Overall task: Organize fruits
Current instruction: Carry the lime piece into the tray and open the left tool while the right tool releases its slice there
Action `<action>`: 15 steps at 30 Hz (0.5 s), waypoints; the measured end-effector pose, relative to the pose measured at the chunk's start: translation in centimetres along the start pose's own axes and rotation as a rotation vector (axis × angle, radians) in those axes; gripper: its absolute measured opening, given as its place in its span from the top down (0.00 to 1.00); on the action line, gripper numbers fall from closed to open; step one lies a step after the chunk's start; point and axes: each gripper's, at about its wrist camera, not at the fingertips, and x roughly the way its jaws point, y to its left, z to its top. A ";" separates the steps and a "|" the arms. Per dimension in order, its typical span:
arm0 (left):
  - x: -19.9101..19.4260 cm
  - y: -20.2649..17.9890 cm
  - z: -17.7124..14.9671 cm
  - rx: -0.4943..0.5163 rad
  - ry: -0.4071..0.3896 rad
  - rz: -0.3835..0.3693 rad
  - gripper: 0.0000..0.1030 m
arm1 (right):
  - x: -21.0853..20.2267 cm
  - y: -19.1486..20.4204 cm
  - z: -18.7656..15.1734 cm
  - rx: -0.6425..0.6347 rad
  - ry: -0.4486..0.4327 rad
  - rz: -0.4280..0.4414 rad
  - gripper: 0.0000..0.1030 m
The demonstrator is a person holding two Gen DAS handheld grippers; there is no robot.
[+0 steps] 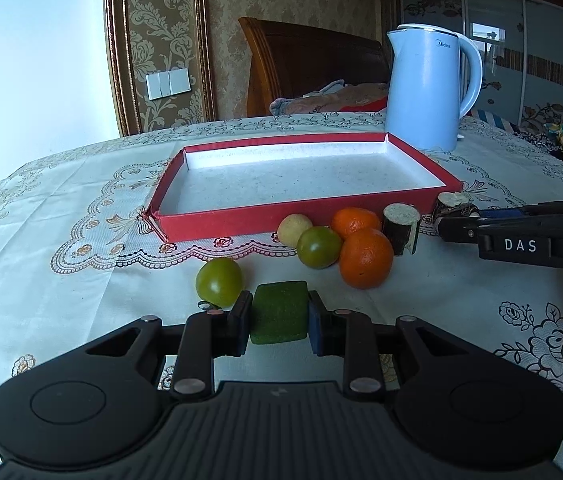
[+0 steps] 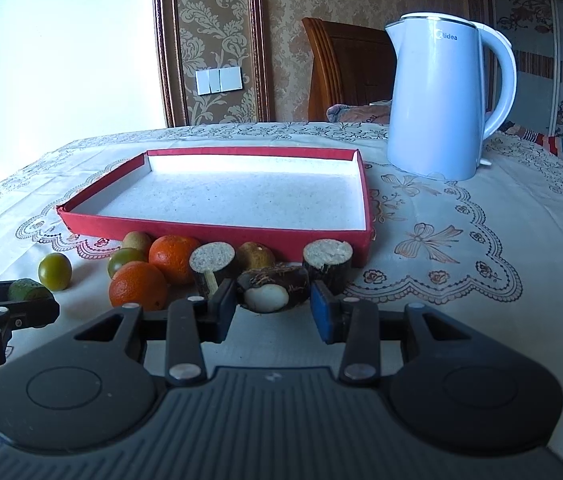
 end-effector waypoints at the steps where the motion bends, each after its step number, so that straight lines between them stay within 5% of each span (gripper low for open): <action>1: -0.2 0.0 0.2 0.003 -0.004 -0.003 0.73 | -0.3 0.0 0.2 0.000 -0.011 0.001 0.63; 15: 5.2 0.4 7.2 -0.012 -0.010 -0.035 0.73 | 3.4 0.8 6.3 -0.048 -0.085 -0.057 0.63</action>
